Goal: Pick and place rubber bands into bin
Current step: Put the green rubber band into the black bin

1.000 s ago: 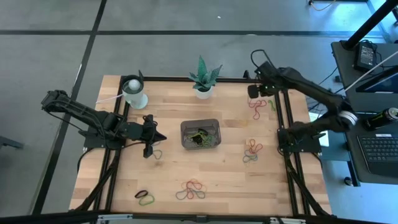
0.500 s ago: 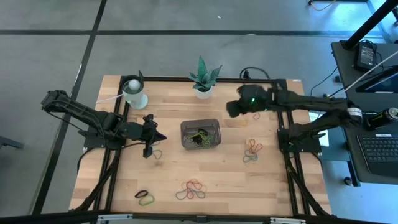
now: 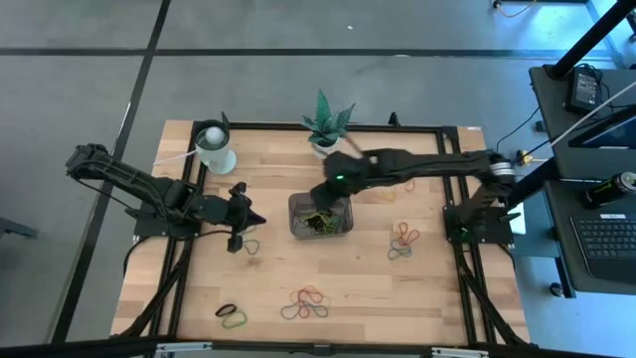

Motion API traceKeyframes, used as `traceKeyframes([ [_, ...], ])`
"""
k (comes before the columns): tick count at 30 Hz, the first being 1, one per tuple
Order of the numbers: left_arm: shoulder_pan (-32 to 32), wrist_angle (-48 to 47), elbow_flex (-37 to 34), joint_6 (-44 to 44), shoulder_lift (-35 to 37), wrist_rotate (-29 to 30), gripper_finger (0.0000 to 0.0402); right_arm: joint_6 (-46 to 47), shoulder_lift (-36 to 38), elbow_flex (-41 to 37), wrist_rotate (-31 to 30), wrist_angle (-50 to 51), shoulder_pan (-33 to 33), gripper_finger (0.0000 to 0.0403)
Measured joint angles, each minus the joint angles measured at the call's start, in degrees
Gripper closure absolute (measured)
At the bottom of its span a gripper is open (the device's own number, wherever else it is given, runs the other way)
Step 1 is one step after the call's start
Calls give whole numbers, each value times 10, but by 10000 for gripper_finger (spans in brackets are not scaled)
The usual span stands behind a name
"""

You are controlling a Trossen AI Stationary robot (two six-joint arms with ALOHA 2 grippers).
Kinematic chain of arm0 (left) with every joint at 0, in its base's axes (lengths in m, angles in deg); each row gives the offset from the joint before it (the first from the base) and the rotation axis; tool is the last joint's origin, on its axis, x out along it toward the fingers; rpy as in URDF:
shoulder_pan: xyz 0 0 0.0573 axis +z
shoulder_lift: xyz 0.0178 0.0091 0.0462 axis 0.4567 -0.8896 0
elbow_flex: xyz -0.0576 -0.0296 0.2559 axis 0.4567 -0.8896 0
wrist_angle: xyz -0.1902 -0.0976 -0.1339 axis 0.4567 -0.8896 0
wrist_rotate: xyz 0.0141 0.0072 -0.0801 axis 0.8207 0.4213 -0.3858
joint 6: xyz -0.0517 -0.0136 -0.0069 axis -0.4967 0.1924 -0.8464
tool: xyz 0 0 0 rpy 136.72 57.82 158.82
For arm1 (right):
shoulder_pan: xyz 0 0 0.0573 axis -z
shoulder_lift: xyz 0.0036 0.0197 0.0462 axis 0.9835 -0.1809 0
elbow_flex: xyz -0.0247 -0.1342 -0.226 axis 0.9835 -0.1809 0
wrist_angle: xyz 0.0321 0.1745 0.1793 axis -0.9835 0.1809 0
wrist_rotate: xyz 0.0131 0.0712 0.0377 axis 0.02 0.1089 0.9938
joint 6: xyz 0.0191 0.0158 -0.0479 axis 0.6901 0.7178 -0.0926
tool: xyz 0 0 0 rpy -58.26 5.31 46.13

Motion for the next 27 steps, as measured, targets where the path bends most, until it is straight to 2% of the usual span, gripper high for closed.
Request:
traceKeyframes([
  [5, 0, 0, 0, 4, 0, -1, 400, -16, -108, 111, 8, 98, -7, 399],
  [8, 0, 0, 0, 5, 0, -7, 400, -21, -155, 144, 27, 122, -7, 398],
  [16, 0, -23, 0, 4, 0, -21, 400, -30, -238, 147, 71, 147, -7, 397],
  [27, 0, -30, 0, -10, 0, -25, 400, -17, -296, 147, 71, 148, -7, 389],
])
